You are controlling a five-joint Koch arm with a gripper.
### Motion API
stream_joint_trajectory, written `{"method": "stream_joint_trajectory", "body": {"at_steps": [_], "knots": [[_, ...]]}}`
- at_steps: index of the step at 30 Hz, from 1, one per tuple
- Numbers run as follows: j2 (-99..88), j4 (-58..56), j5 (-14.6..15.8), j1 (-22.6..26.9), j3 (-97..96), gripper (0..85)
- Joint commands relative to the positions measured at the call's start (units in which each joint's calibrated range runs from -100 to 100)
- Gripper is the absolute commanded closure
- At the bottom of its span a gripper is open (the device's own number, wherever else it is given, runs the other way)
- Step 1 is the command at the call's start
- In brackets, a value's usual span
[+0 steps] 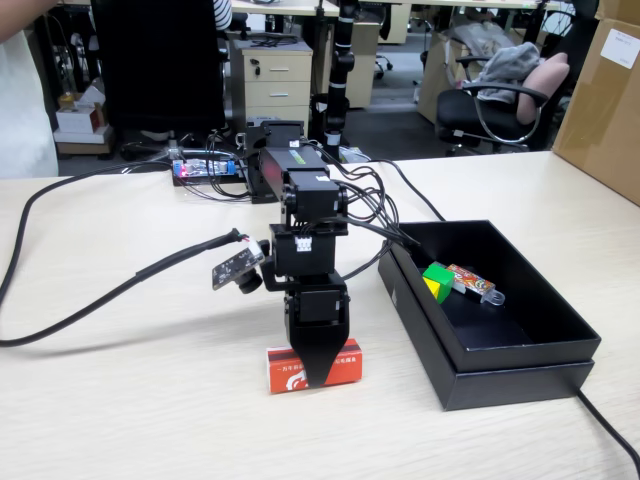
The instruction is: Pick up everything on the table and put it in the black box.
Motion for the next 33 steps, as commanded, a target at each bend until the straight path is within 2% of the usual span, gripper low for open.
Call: {"method": "stream_joint_trajectory", "body": {"at_steps": [1, 7, 16, 23, 30, 33], "knots": [[-8.15, -2.02, 0.24, 0.39, 3.02, 84.6], [-20.65, -8.59, 1.03, 2.1, 1.94, 84.6], [-34.42, -12.22, 2.2, 5.42, -2.14, 84.6], [-45.9, -12.82, 3.76, 11.28, -7.95, 84.6], [-46.47, -12.82, 5.86, 17.24, -7.95, 84.6], [-45.32, -12.74, 6.2, 18.17, -7.67, 84.6]]}}
